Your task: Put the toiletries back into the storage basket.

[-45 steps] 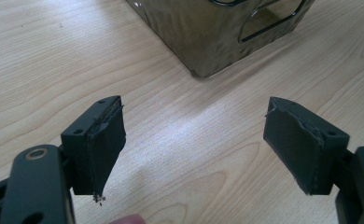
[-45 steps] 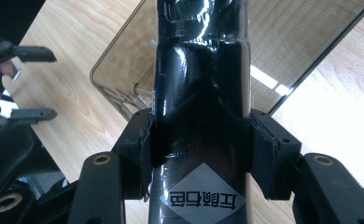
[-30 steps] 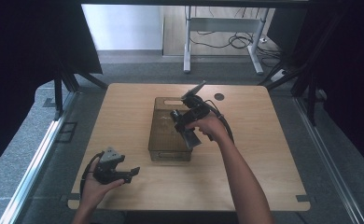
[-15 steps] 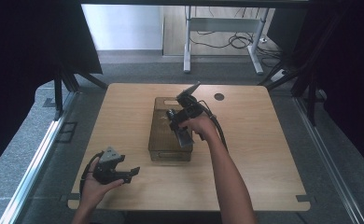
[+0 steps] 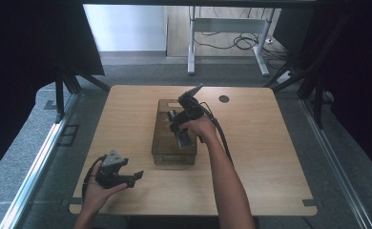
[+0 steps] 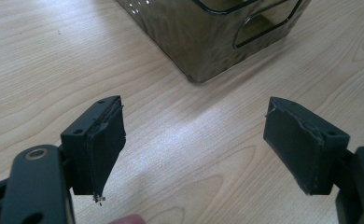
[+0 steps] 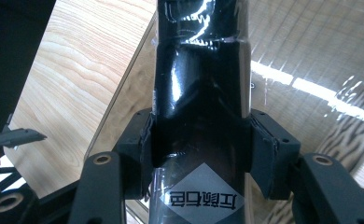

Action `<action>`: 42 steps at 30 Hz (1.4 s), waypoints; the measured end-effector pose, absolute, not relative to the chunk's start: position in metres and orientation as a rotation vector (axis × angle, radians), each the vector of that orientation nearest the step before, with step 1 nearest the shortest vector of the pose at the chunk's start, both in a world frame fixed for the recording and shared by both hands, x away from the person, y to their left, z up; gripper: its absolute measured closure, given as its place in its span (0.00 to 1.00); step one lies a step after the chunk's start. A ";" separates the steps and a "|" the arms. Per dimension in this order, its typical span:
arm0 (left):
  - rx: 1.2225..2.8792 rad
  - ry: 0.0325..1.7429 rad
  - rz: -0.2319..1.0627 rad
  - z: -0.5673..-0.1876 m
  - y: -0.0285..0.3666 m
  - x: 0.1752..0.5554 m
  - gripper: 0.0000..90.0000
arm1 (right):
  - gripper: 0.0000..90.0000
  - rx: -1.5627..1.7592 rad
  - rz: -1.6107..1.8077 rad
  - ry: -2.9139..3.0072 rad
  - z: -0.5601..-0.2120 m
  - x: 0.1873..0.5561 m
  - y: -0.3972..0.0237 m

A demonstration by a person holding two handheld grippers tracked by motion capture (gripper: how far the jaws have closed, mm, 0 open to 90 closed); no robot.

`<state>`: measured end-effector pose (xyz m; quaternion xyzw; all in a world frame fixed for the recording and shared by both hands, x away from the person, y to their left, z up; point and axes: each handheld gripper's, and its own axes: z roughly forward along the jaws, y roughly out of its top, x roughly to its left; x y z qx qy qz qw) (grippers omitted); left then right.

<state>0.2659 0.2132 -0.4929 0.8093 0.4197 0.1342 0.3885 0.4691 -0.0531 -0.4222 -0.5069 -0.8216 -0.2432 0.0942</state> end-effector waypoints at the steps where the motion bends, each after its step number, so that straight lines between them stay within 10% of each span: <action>1: 2.057 1.070 0.341 -0.493 0.213 0.266 0.23 | 0.53 -1.505 -0.719 -2.433 -0.424 0.470 -0.052; 42: 2.044 1.054 0.340 -0.490 0.213 0.264 0.23 | 0.52 -1.773 -0.743 -2.207 -0.469 0.476 -0.018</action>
